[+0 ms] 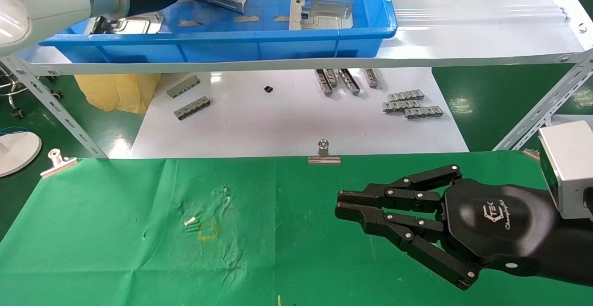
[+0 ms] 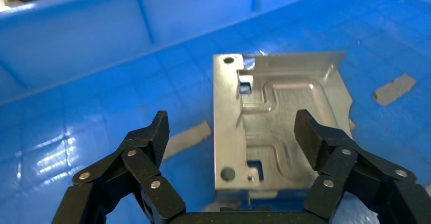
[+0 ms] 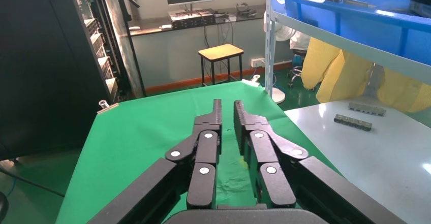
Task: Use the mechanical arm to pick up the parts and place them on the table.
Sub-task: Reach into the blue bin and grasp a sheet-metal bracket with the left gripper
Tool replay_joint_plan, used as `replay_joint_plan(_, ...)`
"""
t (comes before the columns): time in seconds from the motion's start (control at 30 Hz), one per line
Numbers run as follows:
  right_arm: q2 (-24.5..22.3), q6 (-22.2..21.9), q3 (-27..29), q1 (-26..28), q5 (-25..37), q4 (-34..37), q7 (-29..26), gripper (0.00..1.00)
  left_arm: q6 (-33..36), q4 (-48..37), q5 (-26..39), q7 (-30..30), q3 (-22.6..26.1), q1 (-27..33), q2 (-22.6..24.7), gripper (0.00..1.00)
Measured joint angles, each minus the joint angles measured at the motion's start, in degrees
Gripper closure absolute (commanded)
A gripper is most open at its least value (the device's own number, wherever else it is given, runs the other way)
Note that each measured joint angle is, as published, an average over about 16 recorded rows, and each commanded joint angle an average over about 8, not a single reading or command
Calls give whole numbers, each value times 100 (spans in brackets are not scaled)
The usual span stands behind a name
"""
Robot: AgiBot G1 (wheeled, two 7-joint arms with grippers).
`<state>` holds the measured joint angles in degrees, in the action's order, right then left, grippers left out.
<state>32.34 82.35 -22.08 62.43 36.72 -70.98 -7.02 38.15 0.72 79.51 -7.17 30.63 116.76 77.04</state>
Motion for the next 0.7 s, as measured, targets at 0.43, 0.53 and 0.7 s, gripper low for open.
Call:
replay_joint_plan(0.43,0,0,0,0,0,0,0,0,-121,151,-32,-89,-8,-113,-13,100)
replay_joint_plan(0.53,0,0,0,0,0,0,0,0,-183,190,-58,-47,-21,-152,-11,100)
replay_joint_plan(0.7,0,0,0,0,0,0,0,0,-268,241,-109,33,-43,-206,-8,100)
